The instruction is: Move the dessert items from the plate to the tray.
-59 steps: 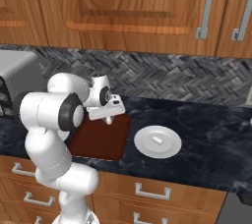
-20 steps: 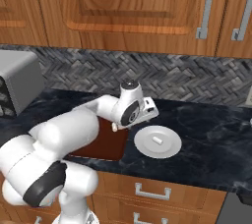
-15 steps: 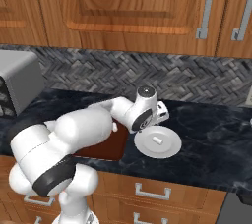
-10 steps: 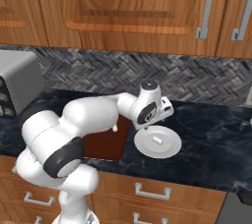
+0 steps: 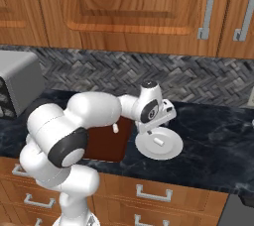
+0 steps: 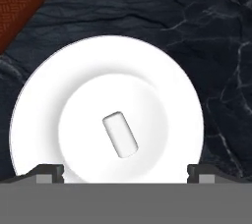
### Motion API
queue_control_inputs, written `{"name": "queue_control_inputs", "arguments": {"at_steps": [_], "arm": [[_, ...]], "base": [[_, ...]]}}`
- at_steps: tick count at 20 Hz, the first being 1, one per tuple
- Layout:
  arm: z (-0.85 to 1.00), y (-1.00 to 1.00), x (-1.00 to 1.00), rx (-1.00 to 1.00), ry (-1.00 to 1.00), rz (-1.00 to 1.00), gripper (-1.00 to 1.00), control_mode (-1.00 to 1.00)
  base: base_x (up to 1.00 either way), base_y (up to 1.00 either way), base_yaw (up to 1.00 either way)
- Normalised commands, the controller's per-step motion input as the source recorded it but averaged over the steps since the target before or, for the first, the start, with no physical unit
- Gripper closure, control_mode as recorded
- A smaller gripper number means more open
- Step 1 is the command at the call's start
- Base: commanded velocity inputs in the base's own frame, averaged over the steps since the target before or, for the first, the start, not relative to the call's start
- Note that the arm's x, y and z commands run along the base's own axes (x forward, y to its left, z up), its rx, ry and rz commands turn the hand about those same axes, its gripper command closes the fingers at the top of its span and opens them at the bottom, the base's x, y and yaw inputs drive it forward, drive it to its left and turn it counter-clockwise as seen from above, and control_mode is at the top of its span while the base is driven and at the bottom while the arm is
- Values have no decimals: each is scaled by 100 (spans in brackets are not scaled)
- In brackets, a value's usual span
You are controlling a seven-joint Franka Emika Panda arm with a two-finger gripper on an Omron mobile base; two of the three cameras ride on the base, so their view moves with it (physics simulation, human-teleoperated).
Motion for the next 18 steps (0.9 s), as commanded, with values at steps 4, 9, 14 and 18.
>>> {"name": "queue_control_inputs", "arguments": {"at_steps": [4, 9, 14, 18], "arm": [[-31, 0, -24, 0, 0, 0, -100, -100], [-14, 0, 7, 0, 8, 0, -100, -100], [-16, 0, 19, 0, 0, 0, -100, -100], [-23, -8, 13, 0, 0, 0, -100, -100]], "base": [[0, 0, 0], [0, 0, 0], [0, 0, 0], [0, 0, 0]]}}
